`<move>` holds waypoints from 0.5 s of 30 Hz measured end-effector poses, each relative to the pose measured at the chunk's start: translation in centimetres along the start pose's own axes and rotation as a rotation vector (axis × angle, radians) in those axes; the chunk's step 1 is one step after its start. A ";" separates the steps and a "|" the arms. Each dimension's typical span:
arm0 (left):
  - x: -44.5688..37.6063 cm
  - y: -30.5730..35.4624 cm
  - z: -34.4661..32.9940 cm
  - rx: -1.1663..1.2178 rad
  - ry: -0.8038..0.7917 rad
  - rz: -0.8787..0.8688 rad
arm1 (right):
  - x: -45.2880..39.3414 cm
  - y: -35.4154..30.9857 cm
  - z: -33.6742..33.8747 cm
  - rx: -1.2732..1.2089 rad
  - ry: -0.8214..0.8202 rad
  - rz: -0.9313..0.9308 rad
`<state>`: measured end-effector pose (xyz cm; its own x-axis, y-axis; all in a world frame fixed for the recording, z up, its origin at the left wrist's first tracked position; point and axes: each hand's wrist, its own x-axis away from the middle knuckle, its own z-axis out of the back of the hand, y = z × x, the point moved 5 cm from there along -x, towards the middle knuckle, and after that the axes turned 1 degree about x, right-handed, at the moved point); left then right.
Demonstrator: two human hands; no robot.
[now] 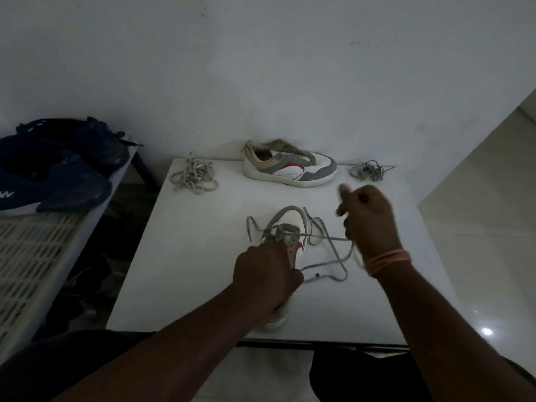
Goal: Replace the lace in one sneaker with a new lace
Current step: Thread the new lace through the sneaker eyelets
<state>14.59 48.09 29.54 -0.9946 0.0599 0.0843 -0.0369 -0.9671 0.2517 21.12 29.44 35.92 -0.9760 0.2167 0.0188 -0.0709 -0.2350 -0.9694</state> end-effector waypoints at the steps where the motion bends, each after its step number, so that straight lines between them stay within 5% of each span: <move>1: 0.0 0.0 0.0 0.006 0.002 0.004 | 0.3 0.9 -0.8 0.271 -0.066 0.044; 4: -0.2 0.1 0.0 0.003 0.011 -0.018 | 2.5 4.1 -4.1 0.698 -0.349 0.036; 7: -0.3 0.0 -0.1 0.016 0.000 -0.018 | 3.0 3.6 -5.2 0.779 -0.367 0.071; 12: -0.4 -0.3 -0.3 0.019 -0.012 -0.018 | 1.5 -1.8 -1.0 0.199 0.010 0.237; 15: -0.5 -0.2 -0.4 0.017 -0.011 -0.015 | 1.4 -2.3 0.8 -0.207 0.188 0.166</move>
<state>15.06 48.11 29.10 -0.9928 0.0775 0.0912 -0.0504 -0.9618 0.2690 19.77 29.49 38.33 -0.9143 0.3675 -0.1702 0.1479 -0.0882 -0.9851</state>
